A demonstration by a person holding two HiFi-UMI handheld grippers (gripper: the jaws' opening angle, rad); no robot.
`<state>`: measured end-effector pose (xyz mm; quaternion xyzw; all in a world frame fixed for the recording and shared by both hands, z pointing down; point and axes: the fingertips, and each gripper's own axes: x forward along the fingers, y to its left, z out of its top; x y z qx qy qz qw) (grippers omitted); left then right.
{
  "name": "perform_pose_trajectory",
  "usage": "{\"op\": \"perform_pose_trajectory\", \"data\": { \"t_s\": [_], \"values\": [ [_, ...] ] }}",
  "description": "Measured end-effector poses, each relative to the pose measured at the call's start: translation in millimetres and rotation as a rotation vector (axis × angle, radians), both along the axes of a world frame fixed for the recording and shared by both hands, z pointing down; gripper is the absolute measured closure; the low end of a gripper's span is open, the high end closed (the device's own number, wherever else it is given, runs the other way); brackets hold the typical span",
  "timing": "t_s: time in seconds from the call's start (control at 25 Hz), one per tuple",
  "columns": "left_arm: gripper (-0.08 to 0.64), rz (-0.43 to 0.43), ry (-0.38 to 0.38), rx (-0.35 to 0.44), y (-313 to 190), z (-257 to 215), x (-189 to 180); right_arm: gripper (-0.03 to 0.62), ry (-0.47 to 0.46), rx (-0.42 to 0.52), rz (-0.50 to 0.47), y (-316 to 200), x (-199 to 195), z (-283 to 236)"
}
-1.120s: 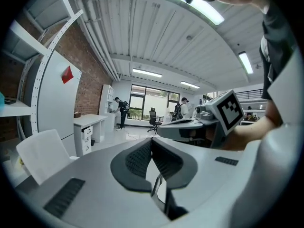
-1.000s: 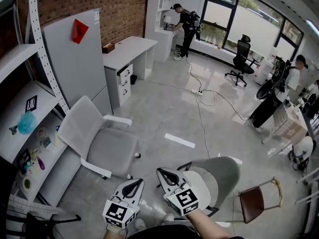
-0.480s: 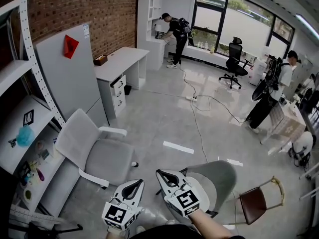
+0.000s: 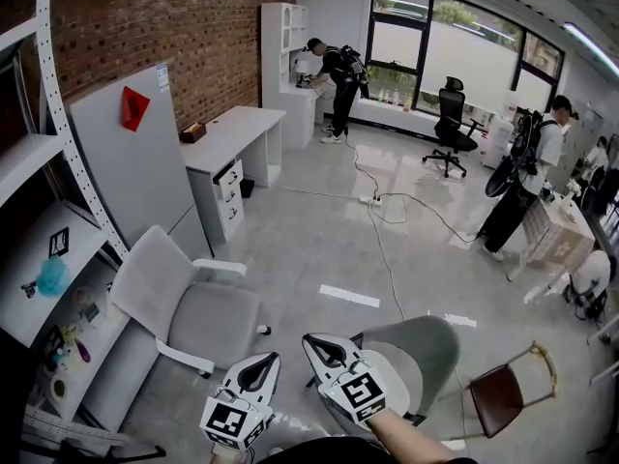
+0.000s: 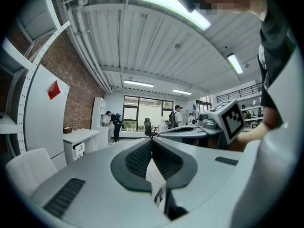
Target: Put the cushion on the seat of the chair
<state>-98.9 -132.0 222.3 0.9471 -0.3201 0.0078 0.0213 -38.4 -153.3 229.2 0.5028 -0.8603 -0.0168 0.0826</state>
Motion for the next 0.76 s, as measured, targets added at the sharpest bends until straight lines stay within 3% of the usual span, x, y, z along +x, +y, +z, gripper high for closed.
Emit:
{"op": "perform_pose_trajectory", "data": {
  "t_s": [0.76],
  "values": [
    [0.548,-0.003,-0.003,-0.02,10.0,8.8,2.4,0.584,-0.004,-0.019,0.022,11.3,12.7,8.0]
  ]
}}
